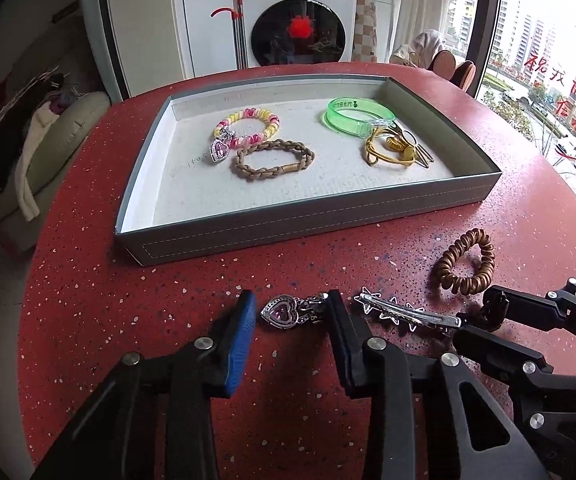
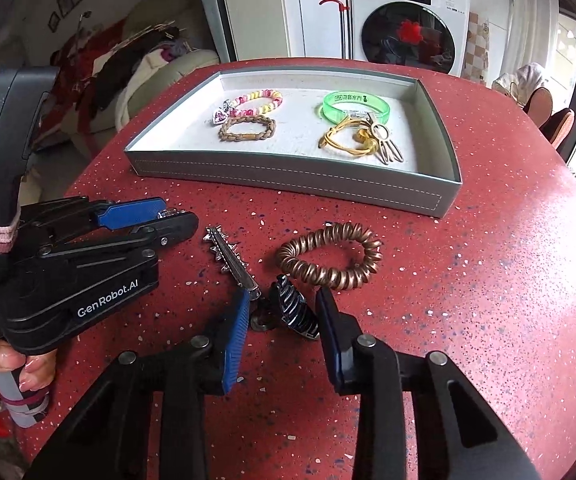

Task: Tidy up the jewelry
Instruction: 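Grasp silver heart-pendant keychain with left tool while right tool grasps black claw clip, then carry heart keychain into tray with left tool while right tool carries black claw clip there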

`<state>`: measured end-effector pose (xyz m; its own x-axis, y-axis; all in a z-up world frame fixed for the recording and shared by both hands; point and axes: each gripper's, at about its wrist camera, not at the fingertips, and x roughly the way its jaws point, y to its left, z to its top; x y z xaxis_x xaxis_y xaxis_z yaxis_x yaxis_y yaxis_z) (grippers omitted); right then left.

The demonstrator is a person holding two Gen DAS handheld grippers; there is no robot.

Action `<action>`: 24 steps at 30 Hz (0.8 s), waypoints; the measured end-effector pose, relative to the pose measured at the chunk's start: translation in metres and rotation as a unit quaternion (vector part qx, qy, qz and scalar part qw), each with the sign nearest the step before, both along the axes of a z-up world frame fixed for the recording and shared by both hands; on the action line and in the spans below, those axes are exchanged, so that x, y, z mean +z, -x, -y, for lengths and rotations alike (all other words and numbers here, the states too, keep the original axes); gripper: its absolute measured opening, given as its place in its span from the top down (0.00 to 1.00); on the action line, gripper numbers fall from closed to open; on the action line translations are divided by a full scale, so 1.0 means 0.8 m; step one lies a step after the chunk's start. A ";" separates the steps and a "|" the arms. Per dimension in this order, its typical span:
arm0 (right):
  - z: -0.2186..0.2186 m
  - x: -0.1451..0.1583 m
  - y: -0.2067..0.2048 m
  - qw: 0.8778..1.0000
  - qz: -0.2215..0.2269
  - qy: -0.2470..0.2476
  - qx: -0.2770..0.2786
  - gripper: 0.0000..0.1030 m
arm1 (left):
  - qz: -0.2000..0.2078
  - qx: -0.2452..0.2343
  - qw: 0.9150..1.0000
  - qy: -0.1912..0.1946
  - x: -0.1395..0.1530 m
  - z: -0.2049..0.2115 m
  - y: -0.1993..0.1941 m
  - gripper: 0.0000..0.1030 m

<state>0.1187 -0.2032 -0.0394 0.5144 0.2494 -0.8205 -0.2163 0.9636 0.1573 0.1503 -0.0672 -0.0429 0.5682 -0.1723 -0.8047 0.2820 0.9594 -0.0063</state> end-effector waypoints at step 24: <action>0.044 0.033 0.010 0.995 0.005 -0.087 -0.049 0.68 | -0.001 0.012 0.999 0.049 0.031 -0.038 0.013 0.52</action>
<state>0.1108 -0.2382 -0.0133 0.5517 0.3358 -0.7634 -0.1259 0.9384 0.3218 0.1401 -0.0370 -0.0182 0.5719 -0.2372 -0.7853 0.2587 0.9606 -0.1018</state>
